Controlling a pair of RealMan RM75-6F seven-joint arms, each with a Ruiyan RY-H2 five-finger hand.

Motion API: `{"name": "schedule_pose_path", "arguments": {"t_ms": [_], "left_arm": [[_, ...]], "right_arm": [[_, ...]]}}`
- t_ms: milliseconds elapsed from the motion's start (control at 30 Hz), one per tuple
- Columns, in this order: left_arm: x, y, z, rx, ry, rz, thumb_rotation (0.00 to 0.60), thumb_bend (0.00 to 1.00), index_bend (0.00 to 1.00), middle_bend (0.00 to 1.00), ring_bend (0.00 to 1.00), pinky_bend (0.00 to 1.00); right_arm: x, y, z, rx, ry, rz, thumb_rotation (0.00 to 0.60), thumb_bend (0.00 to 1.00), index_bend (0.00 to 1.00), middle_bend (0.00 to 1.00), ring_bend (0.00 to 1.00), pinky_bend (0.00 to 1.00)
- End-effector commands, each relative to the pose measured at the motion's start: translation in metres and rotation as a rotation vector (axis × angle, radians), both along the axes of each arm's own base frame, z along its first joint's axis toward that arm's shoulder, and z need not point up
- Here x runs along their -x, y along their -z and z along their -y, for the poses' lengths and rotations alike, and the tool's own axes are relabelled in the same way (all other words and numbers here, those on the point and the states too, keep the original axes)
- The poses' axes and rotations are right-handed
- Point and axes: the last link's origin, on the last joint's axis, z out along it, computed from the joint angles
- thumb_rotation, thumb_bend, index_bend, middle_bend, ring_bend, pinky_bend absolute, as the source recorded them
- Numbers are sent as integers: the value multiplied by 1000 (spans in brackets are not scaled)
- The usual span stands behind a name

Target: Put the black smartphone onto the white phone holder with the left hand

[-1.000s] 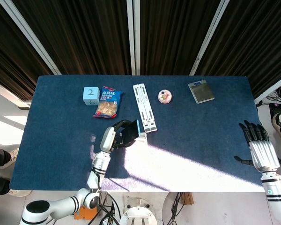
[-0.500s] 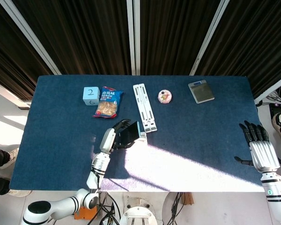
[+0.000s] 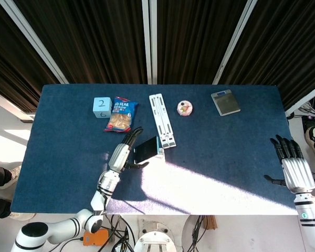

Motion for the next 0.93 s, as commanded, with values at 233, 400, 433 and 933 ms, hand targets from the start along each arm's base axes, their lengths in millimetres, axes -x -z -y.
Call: {"name": "schedule_pose_path", "arguments": {"t_ms": [233,400,433,933], "left_arm": [[64,-113,9,-121,-59,-420,600,61,10,15,0,2],[100,-174,29,-239,-177,-614,600,61,66,66,0,2],[107,-186,36,-258,-202,-654,600,61,71,68,0,2],[162,-253,130,-284,-367,-750,600,61,71,68,0,2]], "right_arm": [[11,-10,-3,19,23,10,600,49,0,22,0,1],[17,-13,-4,25,31,38,600,49,0,22,0,18],[19,-13,-5,26,32,45,600,49,0,22,0,20],[11,-5,-10,13,-26,97,600,49,0,22,0,20]]}}
